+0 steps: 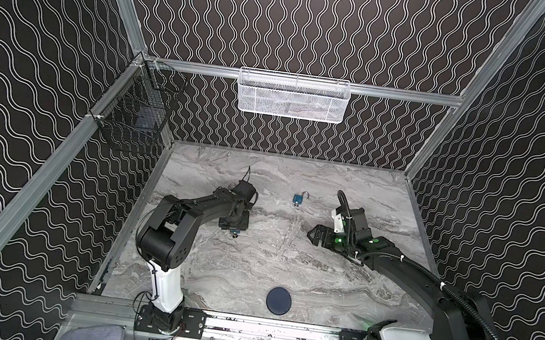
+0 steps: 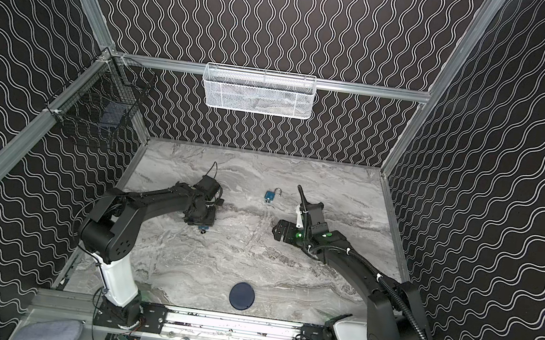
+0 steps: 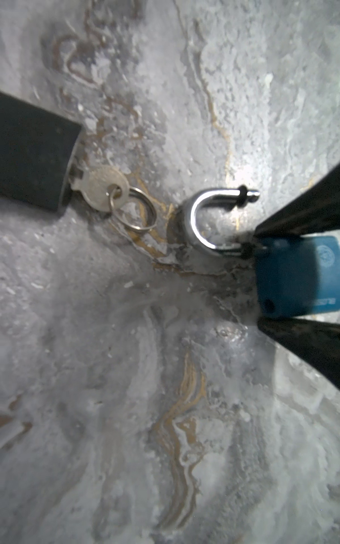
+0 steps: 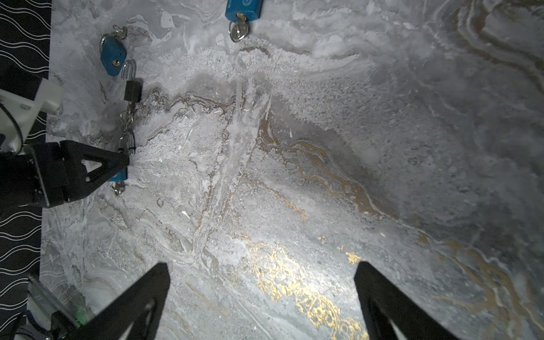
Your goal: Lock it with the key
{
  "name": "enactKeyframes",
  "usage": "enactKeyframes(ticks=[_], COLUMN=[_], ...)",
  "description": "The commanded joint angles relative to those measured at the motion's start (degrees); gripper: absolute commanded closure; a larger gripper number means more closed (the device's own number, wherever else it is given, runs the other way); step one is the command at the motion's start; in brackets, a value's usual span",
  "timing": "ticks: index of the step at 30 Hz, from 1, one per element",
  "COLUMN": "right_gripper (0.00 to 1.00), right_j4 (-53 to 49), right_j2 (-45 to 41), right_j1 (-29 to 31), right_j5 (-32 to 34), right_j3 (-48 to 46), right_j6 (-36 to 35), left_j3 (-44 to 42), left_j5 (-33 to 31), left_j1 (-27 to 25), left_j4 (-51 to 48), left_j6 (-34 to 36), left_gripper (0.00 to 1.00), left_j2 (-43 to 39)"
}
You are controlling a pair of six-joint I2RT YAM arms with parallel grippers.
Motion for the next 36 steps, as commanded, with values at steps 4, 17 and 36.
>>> enactKeyframes(ticks=[4,17,36], right_gripper=[0.00,0.00,0.15], right_j4=[1.5,11.2,37.6], right_j2=[-1.3,-5.4,-8.6], right_j1=[0.1,0.1,8.2], right_j5=[-1.3,-10.6,-11.1], right_j3=[-1.2,-7.2,-14.3], right_j6=[0.2,5.6,12.0], left_j3=[-1.3,-2.2,-2.8], left_j5=[4.2,11.8,19.4], left_j1=[-0.3,-0.5,-4.4], left_j4=[-0.2,-2.1,8.4], left_j6=[0.7,-2.3,-21.1], left_gripper=[0.65,0.72,0.73], left_j2=[1.0,-14.4,-27.2])
